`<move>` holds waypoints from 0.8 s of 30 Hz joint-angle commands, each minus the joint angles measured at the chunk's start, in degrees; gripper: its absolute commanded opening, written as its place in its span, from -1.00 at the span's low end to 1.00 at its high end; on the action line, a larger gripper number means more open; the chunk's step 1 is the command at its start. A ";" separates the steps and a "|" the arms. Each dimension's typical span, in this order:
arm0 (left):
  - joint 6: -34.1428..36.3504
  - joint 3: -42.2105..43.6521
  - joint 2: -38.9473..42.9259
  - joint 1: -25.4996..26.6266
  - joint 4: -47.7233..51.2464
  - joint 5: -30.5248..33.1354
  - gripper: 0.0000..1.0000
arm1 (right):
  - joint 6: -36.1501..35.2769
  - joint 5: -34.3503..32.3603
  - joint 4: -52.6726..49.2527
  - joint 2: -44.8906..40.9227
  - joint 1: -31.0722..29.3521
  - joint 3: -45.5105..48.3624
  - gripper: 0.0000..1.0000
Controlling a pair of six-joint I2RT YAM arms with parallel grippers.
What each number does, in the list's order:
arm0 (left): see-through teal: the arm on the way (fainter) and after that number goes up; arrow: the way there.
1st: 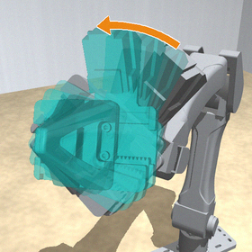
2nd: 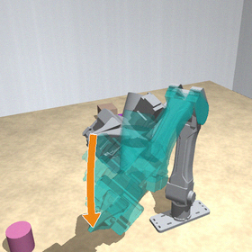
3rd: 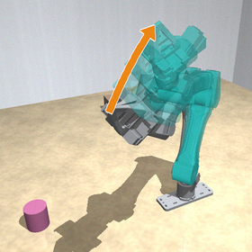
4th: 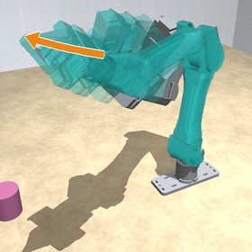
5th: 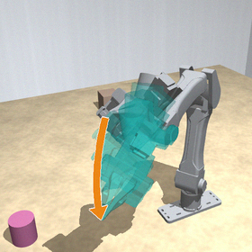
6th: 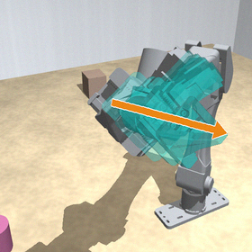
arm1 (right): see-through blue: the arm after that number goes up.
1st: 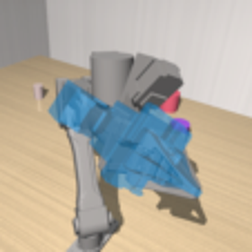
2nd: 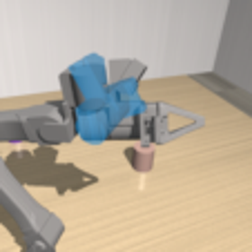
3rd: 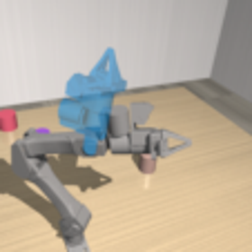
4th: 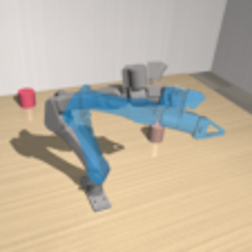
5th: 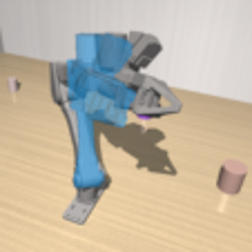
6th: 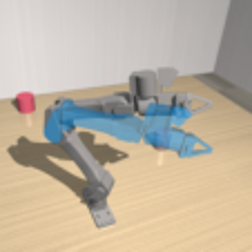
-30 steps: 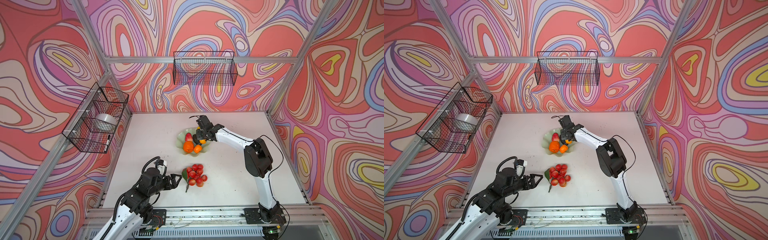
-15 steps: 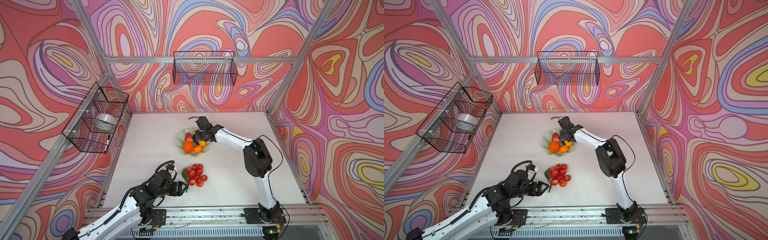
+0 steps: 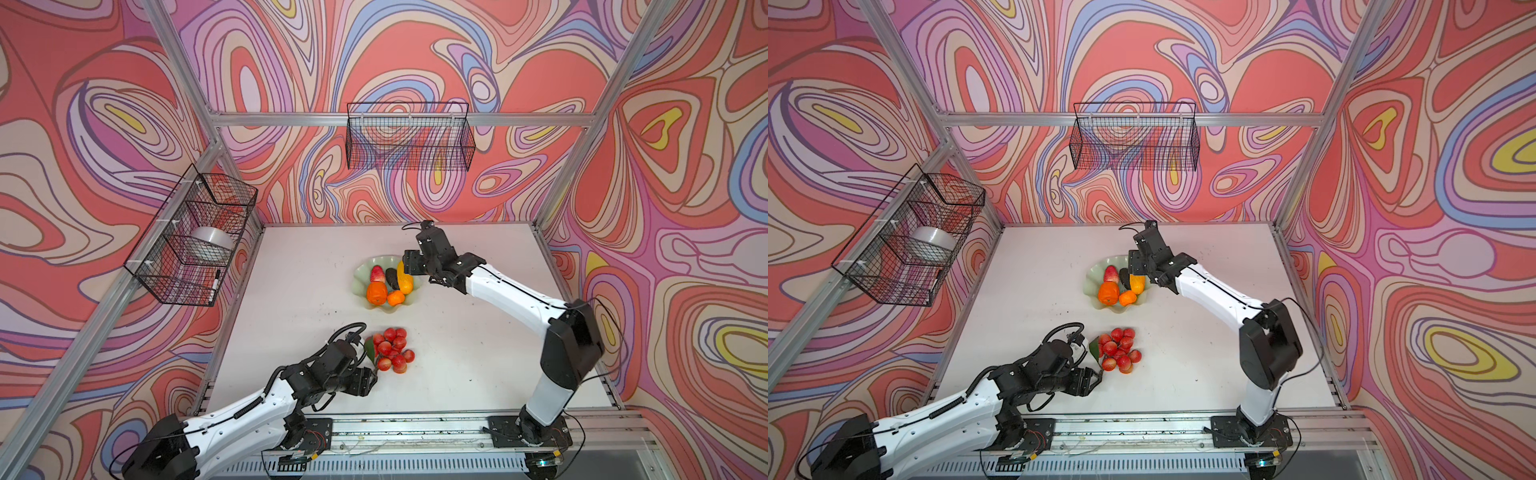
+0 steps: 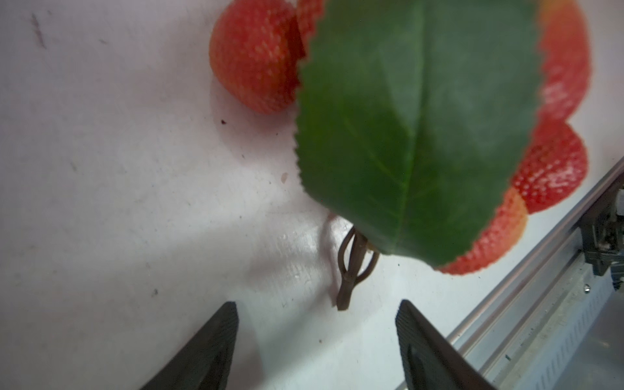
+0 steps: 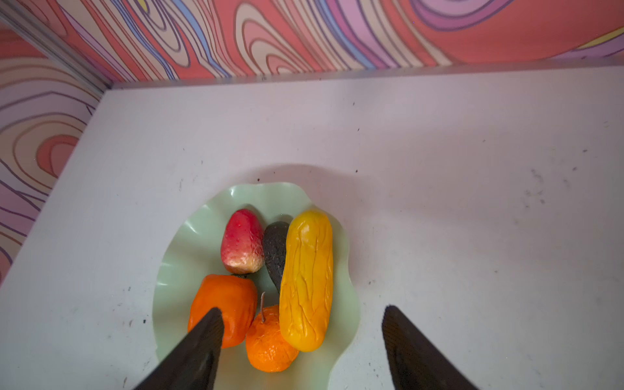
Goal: Place and organize the fake fruits in the fruit bowl
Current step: 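Lift the strawberry bunch by its stem with left gripper while right withdraws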
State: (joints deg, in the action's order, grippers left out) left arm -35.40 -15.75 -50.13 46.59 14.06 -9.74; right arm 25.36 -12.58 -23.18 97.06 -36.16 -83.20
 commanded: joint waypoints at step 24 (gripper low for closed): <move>3.28 -5.30 -10.22 0.43 -4.62 -2.52 -1.00 | 3.98 -6.02 6.37 -16.14 0.74 15.08 0.93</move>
State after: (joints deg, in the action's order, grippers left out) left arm -32.58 -20.45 -63.57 46.59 4.73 -13.67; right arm 28.69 -18.22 -17.93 80.53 -35.68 -68.95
